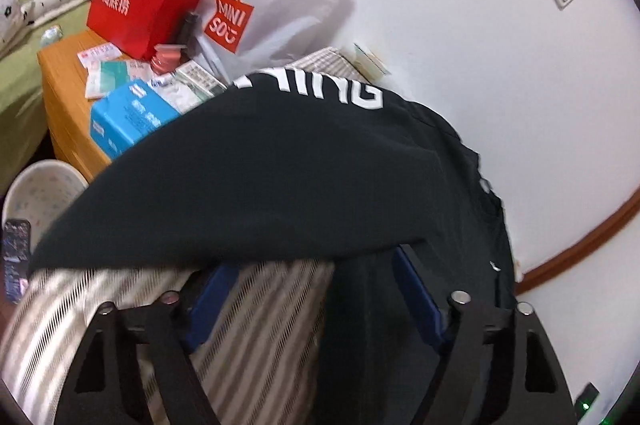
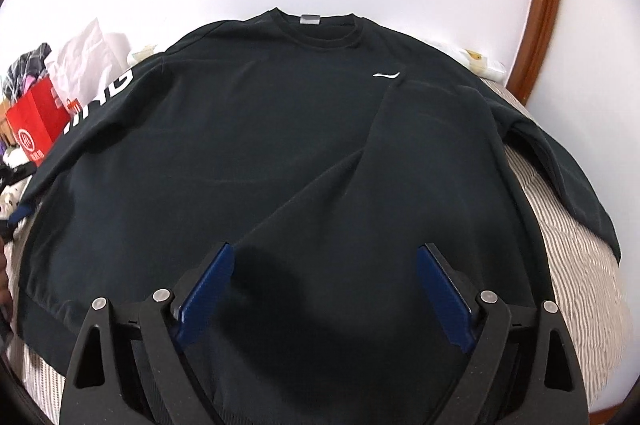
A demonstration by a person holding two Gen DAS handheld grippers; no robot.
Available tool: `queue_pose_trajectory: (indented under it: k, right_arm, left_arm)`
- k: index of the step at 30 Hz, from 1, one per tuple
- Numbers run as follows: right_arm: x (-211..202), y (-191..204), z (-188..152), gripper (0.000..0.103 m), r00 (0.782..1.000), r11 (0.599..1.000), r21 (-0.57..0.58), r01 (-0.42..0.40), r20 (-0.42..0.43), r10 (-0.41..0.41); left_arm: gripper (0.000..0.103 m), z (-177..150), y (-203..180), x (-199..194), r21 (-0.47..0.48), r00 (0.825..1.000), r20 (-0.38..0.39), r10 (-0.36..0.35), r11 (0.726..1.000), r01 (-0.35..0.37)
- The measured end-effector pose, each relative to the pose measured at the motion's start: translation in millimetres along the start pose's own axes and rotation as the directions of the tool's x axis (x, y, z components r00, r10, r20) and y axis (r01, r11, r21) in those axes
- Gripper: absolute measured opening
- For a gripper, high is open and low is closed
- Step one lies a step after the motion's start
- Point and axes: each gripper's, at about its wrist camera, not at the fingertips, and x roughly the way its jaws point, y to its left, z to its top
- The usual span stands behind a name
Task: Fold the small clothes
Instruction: 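Grasp the lettered sleeve of the black sweatshirt with the left tool, then fold the held sleeve across the sweatshirt body and open the left tool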
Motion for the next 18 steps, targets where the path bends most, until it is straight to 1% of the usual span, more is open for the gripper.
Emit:
queue_pose_trajectory:
  k: [1,2,3,4,5,6,7,9,10,12,15,17,18]
  right_arm:
    - [0,0,1,0.091,1.000,1.000,-0.009,-0.003,0.000,0.003]
    - [0,0,3,0.091,1.000,0.999,-0.031,-0.010,0.001,0.010]
    - [-1,1,6,0.091,1.000,0.998,-0.062,-0.011,0.006,0.011]
    - [-4,0,10,0.091,1.000,0.996,-0.094,-0.004,0.023,0.007]
    - [-8,-4,12,0.091,0.999,0.994,-0.107,-0.001,0.039,0.005]
    - [-12,-8,16,0.091,0.998,0.993,-0.119,-0.003,0.058,0.010]
    - [-14,-14,21,0.091,0.997,0.992,-0.128,-0.011,0.071,0.020]
    - [-16,-27,29,0.091,0.995,0.990,-0.138,-0.010,0.098,0.024]
    - [-15,-34,32,0.091,0.994,0.991,-0.135,0.004,0.110,0.011]
    - [-9,-50,34,0.091,0.994,0.993,-0.117,0.035,0.107,-0.023]
    - [-2,-74,29,0.091,0.996,0.997,-0.058,0.049,0.070,-0.045]
    - [-7,-90,22,0.091,0.996,0.999,-0.018,0.049,0.074,-0.048]
    - [-11,-96,18,0.091,0.996,0.999,-0.006,0.044,0.083,-0.043]
  left_arm:
    - [0.069,3,0,3,0.005,1.000,0.005,0.013,1.000,-0.013]
    - [0.062,6,-2,5,0.020,0.999,0.013,0.045,0.999,-0.045]
    - [0.050,8,-5,7,0.043,0.996,0.019,0.088,0.995,-0.088]
    - [0.040,10,-9,9,0.076,0.990,0.027,0.140,0.987,-0.142]
    - [0.022,13,-13,11,0.119,0.980,0.035,0.195,0.973,-0.198]
    - [0.014,16,-17,11,0.153,0.974,0.039,0.225,0.962,-0.228]
    - [0.013,19,-19,8,0.169,0.972,0.046,0.229,0.958,-0.233]
    - [0.011,27,-27,-4,0.187,0.968,0.083,0.236,0.951,-0.248]
    - [0.011,33,-37,-12,0.205,0.962,0.114,0.246,0.942,-0.265]
    - [0.009,40,-55,-23,0.237,0.959,0.151,0.240,0.933,-0.270]
    - [0.008,49,-101,-38,0.318,0.956,0.213,0.201,0.911,-0.262]
    - [0.008,49,-138,-39,0.398,0.957,0.243,0.160,0.883,-0.248]
    - [0.008,47,-158,-37,0.439,0.956,0.258,0.143,0.864,-0.247]
